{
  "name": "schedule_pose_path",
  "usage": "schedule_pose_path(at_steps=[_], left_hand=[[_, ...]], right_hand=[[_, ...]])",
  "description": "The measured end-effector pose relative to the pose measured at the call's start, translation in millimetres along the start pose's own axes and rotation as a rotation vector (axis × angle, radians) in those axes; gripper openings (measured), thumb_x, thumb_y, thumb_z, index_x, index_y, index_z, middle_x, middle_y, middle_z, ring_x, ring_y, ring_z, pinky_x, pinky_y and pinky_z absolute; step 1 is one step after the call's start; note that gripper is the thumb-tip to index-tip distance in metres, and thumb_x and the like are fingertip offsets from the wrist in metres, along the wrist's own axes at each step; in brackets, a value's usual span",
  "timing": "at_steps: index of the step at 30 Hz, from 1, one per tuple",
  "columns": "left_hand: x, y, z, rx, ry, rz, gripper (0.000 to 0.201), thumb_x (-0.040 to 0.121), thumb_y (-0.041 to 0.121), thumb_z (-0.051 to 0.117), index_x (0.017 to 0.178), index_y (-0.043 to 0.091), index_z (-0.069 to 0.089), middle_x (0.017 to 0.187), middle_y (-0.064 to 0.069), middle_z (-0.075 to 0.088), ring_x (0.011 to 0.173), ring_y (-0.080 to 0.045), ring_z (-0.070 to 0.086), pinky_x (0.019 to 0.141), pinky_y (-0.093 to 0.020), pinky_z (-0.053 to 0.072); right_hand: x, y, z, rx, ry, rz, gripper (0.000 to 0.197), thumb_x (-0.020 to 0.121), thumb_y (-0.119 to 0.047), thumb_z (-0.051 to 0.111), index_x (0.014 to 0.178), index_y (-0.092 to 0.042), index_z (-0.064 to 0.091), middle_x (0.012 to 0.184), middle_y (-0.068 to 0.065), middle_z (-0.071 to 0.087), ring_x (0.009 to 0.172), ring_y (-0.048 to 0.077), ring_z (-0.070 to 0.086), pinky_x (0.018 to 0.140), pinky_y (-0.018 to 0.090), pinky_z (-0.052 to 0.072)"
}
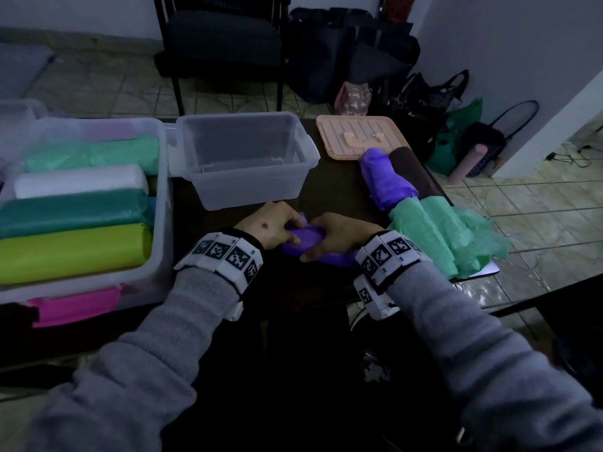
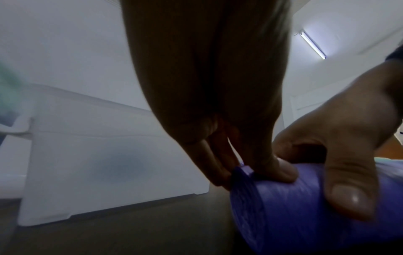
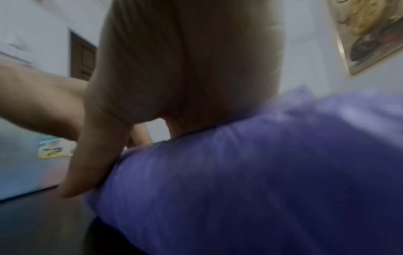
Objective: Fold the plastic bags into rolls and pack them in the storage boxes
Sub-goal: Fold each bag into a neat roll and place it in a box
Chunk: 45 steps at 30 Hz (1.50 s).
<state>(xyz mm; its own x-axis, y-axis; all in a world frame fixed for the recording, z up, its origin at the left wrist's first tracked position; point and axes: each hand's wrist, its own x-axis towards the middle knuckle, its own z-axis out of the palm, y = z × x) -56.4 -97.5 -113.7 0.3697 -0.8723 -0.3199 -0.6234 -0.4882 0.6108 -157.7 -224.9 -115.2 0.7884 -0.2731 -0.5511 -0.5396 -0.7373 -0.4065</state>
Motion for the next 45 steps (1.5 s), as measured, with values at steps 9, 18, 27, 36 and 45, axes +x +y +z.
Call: schedule_pose_path(at_steps=[9, 18, 27, 36, 45], left_hand=[[-3, 0, 1, -0.021, 0.016, -0.089, 0.044, 0.084, 0.019, 0.067, 0.127, 0.02, 0.057, 0.134, -0.002, 0.054, 0.122, -0.017, 0.049, 0.101, -0.03, 0.035], [-19, -23, 7, -0.643, 0.732, -0.568, 0.083, 0.092, 0.053, 0.043, 0.149, 0.004, 0.01, 0.154, -0.018, 0.017, 0.14, -0.033, 0.023, 0.113, -0.045, 0.022], [7, -50, -18, -1.155, 1.053, -0.562, 0.074, 0.085, 0.063, 0.039, 0.14, 0.014, 0.034, 0.139, -0.01, 0.045, 0.124, -0.031, 0.046, 0.102, -0.052, 0.039], [-20, -36, 0, -1.209, 1.038, -0.376, 0.045, 0.102, 0.029, 0.032, 0.144, 0.014, 0.029, 0.143, -0.006, 0.037, 0.106, -0.019, 0.046, 0.082, -0.039, 0.052], [-35, -44, 35, -1.611, 0.983, -0.123, 0.04, 0.1, 0.012, 0.035, 0.138, 0.021, 0.041, 0.129, -0.008, 0.057, 0.104, -0.023, 0.063, 0.074, -0.027, 0.058]], right_hand=[[-17, -9, 15, -0.132, 0.171, -0.092, 0.059, 0.073, -0.027, 0.078, 0.125, -0.01, 0.054, 0.119, 0.009, 0.059, 0.107, 0.023, 0.056, 0.086, 0.025, 0.039], [-26, -14, 26, -0.137, 0.157, -0.127, 0.049, 0.082, -0.026, 0.07, 0.125, -0.012, 0.05, 0.122, 0.008, 0.054, 0.111, 0.021, 0.052, 0.091, 0.027, 0.036], [-29, -20, 27, -0.137, 0.108, -0.097, 0.051, 0.084, -0.026, 0.068, 0.128, -0.013, 0.047, 0.125, 0.007, 0.052, 0.113, 0.02, 0.05, 0.095, 0.029, 0.036], [-52, -44, -12, -0.09, 0.382, -0.193, 0.05, 0.083, -0.026, 0.069, 0.127, -0.015, 0.048, 0.117, 0.0, 0.054, 0.098, 0.008, 0.047, 0.089, 0.023, 0.035], [-2, -101, -30, -0.205, 0.511, -0.393, 0.048, 0.084, -0.024, 0.067, 0.126, -0.01, 0.049, 0.124, 0.008, 0.055, 0.112, 0.019, 0.052, 0.092, 0.026, 0.035]])
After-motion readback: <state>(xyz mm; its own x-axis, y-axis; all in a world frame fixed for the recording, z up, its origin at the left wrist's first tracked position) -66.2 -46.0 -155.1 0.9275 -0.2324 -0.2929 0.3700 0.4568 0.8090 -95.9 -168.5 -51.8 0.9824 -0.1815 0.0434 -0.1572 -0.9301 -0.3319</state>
